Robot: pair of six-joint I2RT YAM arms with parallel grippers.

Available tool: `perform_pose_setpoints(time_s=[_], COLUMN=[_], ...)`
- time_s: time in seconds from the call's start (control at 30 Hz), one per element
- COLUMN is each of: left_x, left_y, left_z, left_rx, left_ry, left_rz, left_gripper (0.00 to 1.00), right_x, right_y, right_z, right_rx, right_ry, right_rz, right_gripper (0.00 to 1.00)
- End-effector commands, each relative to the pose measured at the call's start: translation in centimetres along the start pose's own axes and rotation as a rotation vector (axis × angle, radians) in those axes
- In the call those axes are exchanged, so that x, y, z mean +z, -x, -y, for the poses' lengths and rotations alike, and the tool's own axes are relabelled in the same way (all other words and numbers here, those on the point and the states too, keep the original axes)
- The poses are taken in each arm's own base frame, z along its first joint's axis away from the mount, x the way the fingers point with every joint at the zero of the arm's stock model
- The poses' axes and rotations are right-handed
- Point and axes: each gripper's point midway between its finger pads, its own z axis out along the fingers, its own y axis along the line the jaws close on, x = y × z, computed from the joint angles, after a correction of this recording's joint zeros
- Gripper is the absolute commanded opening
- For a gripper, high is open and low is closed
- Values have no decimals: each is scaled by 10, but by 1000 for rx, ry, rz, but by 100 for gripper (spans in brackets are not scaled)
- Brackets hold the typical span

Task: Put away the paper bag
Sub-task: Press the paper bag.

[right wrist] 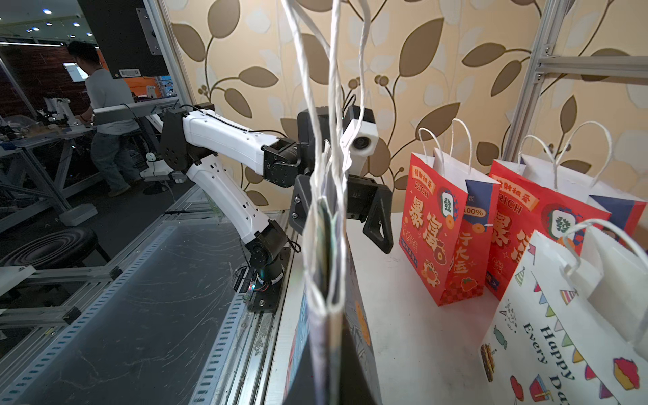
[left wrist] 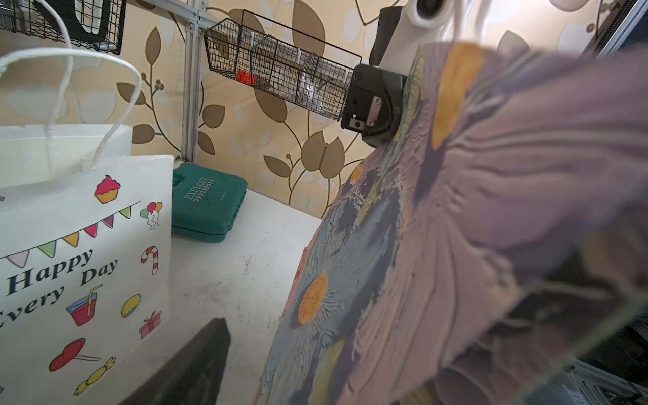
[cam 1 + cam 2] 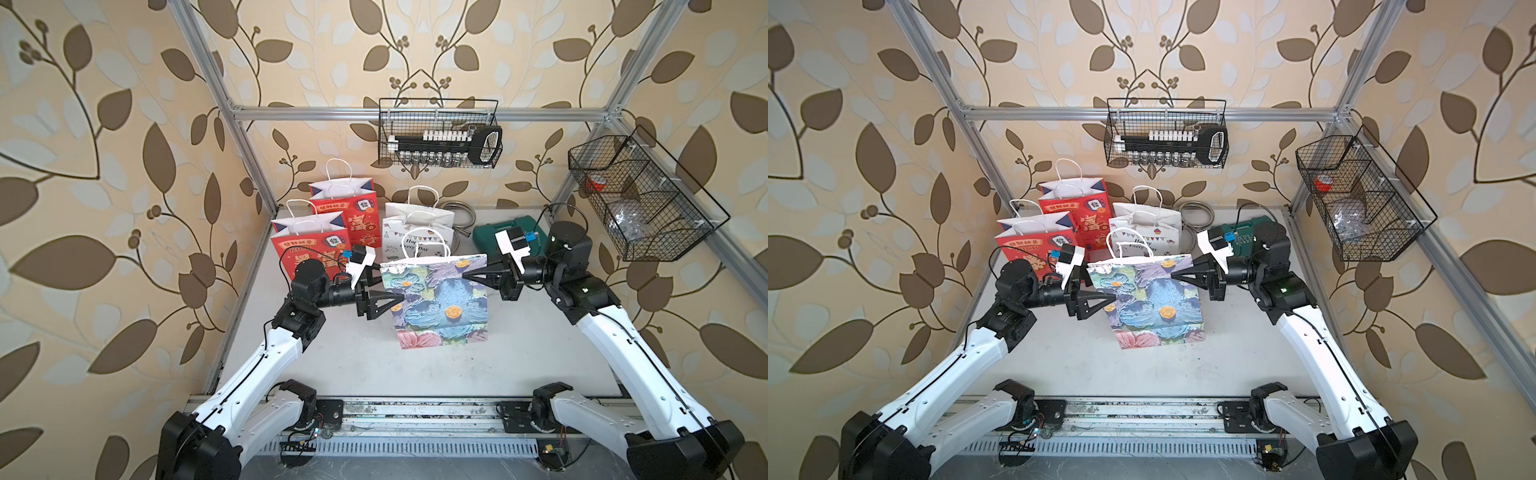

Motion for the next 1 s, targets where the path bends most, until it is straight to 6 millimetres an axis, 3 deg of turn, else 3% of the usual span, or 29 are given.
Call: perform_pose_setpoints(time_s=[0.0,0.3,0.33,0.47,0.73,0.8,0.83,0.9,0.97], left_x=[0,3,3,3,2,3,3,3,4], left_y=[10,5,4,4,1,0,-1,0,-3], left_z=[8,6,5,4,7,6,4,2,2], left_rx=[65,73,74,101,117,105,96,79,65], left_ry=[-24,-41,-44,-34,-43,-39,-33,-19,-28], left_rz=[35,21,19,24,14,12,11,17,15], left_gripper=[86,84,80,48,17,21,31,68,79], right_x=[1,2,2,2,2,2,2,2,2], right_y=[8,19,20,21,25,28,29,33,36], right_z=[0,5,6,10,11,10,11,11,10], right_rx=[6,12,15,26,31,31,33,32,30], right_ry=[16,4,-1,-14,-32,-31,-32,-31,-28], right_rz=[23,63,66,69,78,86,90,100,107], right_gripper=[0,0,0,0,0,0,0,0,0])
